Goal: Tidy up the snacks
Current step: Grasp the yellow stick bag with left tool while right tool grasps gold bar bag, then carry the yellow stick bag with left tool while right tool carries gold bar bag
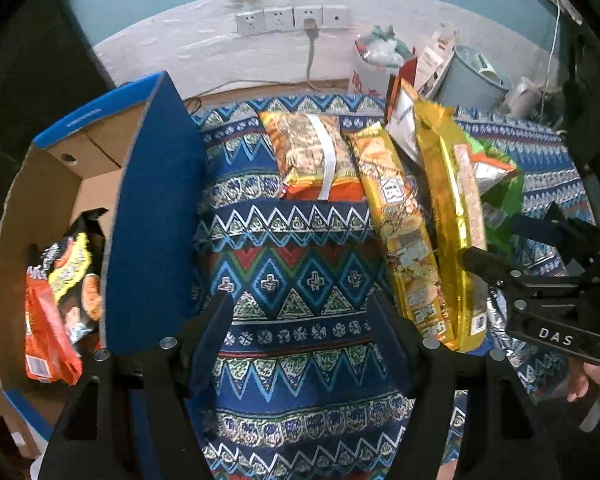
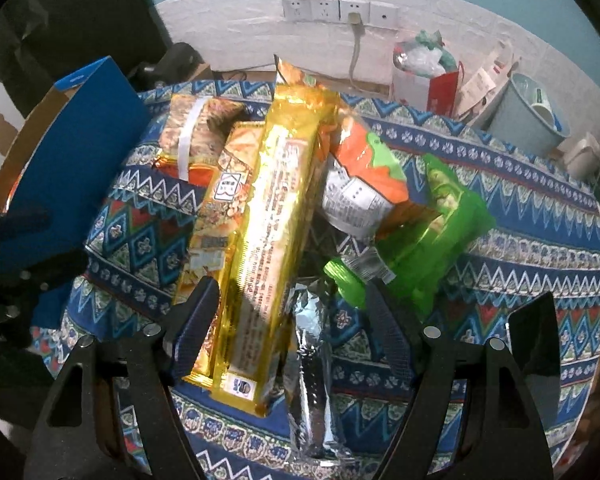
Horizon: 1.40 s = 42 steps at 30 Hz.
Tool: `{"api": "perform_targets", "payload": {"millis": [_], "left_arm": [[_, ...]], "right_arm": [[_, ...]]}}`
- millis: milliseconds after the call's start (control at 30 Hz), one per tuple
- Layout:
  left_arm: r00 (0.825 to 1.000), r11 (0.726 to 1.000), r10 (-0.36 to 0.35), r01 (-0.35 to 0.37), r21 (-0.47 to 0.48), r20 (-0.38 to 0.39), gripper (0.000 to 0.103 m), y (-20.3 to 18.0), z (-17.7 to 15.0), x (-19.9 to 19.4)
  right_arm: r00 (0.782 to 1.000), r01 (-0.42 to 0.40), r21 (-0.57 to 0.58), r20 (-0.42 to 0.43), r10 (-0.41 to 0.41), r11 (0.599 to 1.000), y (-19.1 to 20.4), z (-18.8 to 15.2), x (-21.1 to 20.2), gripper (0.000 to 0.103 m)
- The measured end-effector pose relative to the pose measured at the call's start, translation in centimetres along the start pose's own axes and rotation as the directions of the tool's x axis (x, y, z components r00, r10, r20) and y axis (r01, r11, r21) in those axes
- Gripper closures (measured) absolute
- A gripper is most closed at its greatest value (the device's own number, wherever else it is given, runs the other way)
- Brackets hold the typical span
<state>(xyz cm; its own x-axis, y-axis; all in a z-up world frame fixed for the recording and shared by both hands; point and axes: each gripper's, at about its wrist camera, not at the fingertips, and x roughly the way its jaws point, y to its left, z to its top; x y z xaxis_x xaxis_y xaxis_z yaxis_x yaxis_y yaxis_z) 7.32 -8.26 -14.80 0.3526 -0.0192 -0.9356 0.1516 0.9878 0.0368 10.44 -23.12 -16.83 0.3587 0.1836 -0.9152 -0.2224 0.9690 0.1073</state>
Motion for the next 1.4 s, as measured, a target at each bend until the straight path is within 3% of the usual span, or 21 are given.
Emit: {"api": "perform_targets", "payload": {"millis": [333,500,600,1000,1400], "left_arm": [[0.998,1.000,0.022,-0.022,-0.003,-0.060,0.032,0.3,-0.1,2.8],[0.997,1.000,0.007,-0.008,-0.016,-0.071,0.032,0.1,0.3,3.0],[0.998,1.000,0.001,-0.003,-0.027,-0.066,0.032,-0.1,0.8,2.9],[0.995,0.995,-0.050,0.042,-0.093,-0.083,0.028,-2.5,3.3,3.9],[0.992,0.997,-0.023,0.013,-0.079,-0.121,0.021,-6.2,5.1,7.2]], "right_arm": [[1.000,-0.023,0.008,-0.022,0.023,1.000,0.4,0.2,2.1,0.043],[0.998,-0.040,0.003,-0.045,0.040,0.999,0.9,0.0,3.3,0.065],[0.999,-0.035,-0.003,-0.025,0.035,0.999,1.0,-0.1,3.0,0.071],[0.998,-0.037,0.011,0.054,0.037,0.999,-0.4,-0.9,-1.6,0.073],[0.997,-0.030,0.084,0.079,0.023,0.996,-5.4,-1.5,-3.1,0.073]]}}
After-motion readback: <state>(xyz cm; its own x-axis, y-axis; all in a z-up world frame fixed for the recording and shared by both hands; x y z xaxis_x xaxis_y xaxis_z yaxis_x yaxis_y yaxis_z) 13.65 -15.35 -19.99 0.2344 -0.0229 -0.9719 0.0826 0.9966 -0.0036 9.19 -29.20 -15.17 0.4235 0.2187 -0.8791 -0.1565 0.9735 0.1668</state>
